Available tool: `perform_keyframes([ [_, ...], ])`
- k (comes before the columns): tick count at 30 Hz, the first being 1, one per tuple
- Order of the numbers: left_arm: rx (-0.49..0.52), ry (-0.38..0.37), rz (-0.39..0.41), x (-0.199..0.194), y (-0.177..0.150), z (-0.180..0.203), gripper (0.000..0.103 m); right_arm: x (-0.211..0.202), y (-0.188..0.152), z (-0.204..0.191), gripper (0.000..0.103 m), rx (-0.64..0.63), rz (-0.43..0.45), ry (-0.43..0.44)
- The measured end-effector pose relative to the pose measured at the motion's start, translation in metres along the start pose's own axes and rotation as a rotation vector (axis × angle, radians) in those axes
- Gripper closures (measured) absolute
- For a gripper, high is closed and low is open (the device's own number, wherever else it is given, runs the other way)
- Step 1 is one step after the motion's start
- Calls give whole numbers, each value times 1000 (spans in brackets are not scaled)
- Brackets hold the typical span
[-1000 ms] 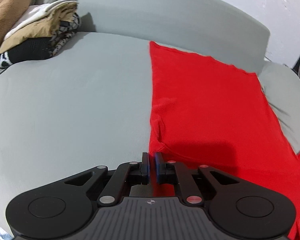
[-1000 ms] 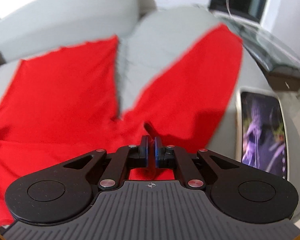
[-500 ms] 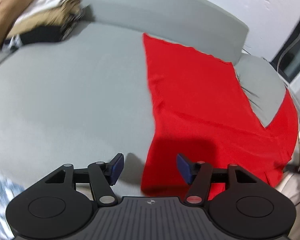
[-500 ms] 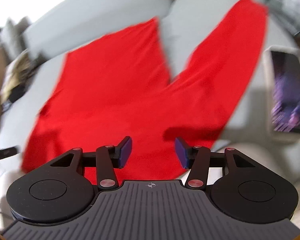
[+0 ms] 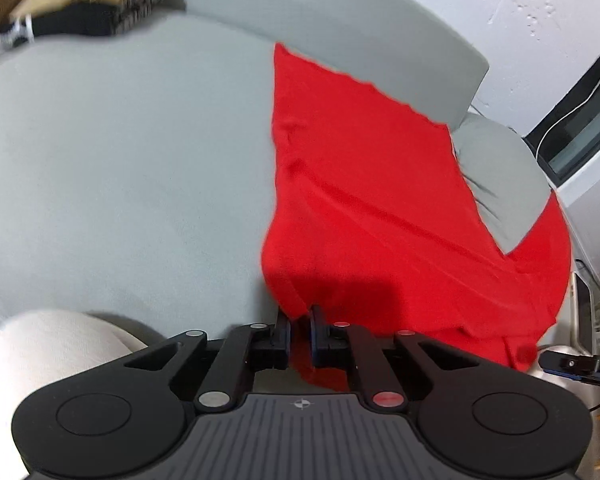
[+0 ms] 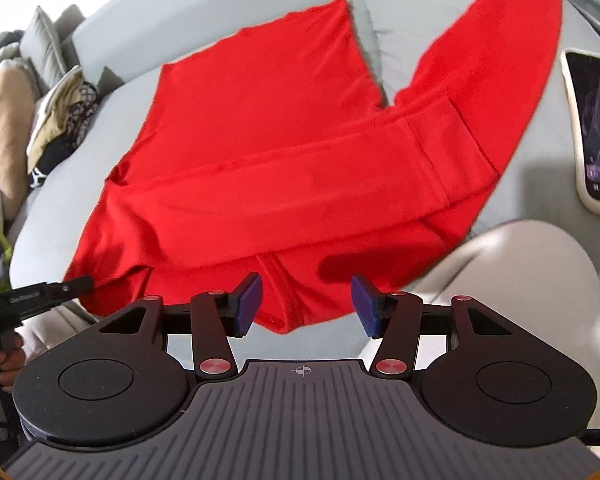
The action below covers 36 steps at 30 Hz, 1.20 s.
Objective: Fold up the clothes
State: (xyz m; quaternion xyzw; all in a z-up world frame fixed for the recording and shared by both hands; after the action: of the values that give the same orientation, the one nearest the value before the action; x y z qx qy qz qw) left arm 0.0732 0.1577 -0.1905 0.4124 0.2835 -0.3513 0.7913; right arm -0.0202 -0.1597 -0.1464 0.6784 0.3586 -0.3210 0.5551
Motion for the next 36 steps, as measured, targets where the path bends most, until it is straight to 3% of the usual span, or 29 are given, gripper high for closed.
perform_keyframes([
  [5, -80, 78, -13, 6, 0, -18, 96, 2, -3, 3, 47, 4, -13, -5],
  [10, -25, 125, -22, 8, 0, -14, 89, 3, -5, 10, 45, 24, -21, -21],
  [14, 30, 207, -28, -3, 1, -10, 88, 1, -5, 21, 44, 67, -10, -28],
  [15, 44, 223, -23, -9, 0, -9, 84, 0, -4, 23, 44, 76, -3, -27],
  [17, 38, 207, -2, -22, 0, -6, 77, 0, -2, 25, 44, 90, 8, -27],
  [21, 75, 82, 30, -31, 2, 21, 77, 9, 13, 16, 45, 25, 11, -33],
  [25, 211, -26, -1, 7, 2, 71, 81, 25, 32, 0, 58, -84, 15, -54],
  [28, 267, -98, -66, 48, -4, 101, 83, 45, 44, -13, 61, -165, 19, -56],
  [29, 270, -85, -70, 60, -4, 101, 84, 50, 45, -14, 61, -178, 22, -62],
  [34, 78, 46, -9, 60, 21, 36, 91, 52, 41, 1, 65, -174, 32, -103],
  [36, 50, 114, 62, 43, 33, 11, 91, 48, 35, 21, 64, -107, 27, -129],
])
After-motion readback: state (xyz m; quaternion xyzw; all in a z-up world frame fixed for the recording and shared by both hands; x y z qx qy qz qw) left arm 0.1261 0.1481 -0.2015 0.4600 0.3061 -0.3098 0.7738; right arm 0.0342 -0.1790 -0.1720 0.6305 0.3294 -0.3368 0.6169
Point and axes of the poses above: each gripper's, at about its wrist camera, not at the fingertips, and x roughly the way its jaws point, z to its right, y to its top, the point moved 6 cm from there along x, roughly the way its jaws point, and after that the axes turned 14 degrees about -x, right-handed, at the moved point
